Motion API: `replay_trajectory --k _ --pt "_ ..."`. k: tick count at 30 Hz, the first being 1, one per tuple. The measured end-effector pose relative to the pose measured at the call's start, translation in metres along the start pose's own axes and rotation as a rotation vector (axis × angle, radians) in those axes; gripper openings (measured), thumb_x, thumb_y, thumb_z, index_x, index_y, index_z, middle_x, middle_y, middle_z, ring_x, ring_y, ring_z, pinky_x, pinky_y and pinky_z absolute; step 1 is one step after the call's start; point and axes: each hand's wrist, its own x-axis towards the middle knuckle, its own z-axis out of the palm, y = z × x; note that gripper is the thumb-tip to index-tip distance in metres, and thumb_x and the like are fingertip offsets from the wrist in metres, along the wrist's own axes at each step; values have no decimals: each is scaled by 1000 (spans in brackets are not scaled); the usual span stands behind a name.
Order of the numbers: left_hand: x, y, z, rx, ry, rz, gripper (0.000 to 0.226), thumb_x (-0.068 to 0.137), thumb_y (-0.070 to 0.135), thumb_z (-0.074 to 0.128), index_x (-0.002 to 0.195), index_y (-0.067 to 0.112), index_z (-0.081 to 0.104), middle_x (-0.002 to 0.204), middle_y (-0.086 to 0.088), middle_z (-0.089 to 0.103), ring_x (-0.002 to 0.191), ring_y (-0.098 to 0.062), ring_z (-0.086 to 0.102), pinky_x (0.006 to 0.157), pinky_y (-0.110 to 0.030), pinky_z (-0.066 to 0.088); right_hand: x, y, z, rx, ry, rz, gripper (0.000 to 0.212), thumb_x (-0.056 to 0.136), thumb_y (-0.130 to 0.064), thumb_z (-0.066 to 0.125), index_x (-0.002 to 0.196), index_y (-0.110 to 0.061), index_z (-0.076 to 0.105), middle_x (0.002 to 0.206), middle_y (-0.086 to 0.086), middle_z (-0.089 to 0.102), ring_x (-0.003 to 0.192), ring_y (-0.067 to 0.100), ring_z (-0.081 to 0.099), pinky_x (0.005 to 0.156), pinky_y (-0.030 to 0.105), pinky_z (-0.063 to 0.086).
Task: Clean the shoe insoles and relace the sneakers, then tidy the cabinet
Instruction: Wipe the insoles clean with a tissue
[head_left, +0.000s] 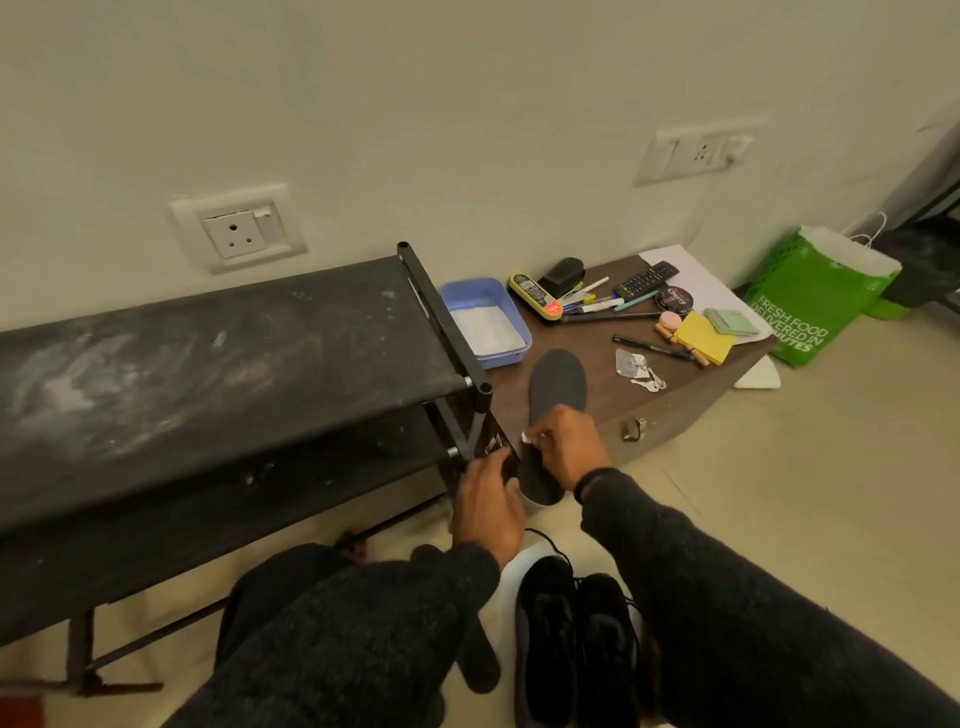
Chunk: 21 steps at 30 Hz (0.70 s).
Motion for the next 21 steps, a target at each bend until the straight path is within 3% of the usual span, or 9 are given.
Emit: replay_trajectory --k 3,5,8,11,15,21 --pt "-7 3 0 -551 -112 -473 19 102 23 51 109 20 69 101 -4 69 96 -21 64 98 -46 54 -38 -3 8 64 58 -34 15 92 -5 64 92 -11 78 96 4 68 90 18 63 84 33 54" --pt "-8 13 1 -826 -209 -601 21 105 17 46 104 16 68 101 -11 73 96 -25 70 95 -44 56 -52 -6 7 195 -11 72 15 92 -7 66 93 -15 78 91 -5 69 85 9 64 83 27 55" --pt "-8 19 2 -923 -245 -609 23 104 11 47 114 7 67 110 -18 73 100 -28 72 93 -39 57 -66 -7 -1 390 -163 215 18 91 -4 66 91 -17 78 87 -2 75 79 5 68 72 18 56" --pt "-12 24 -1 -927 -261 -583 20 100 10 57 117 6 67 104 -17 75 96 -27 74 85 -34 59 -78 -1 -16 594 -125 349 11 90 -2 68 95 -7 76 90 9 75 77 10 67 61 13 51" --pt "-32 42 -12 -949 -253 -561 21 100 11 59 119 4 63 101 -19 76 90 -28 76 75 -31 59 -99 -4 -44 967 -128 557 13 89 -3 70 102 -2 74 101 19 75 84 24 68 80 37 57" --pt "-95 74 -64 -937 -258 -521 21 97 4 61 114 -7 64 98 -22 75 87 -28 76 76 -32 62 -152 -33 -96 1193 -183 603 20 89 -2 68 108 -4 75 102 14 74 93 24 67 84 42 54"
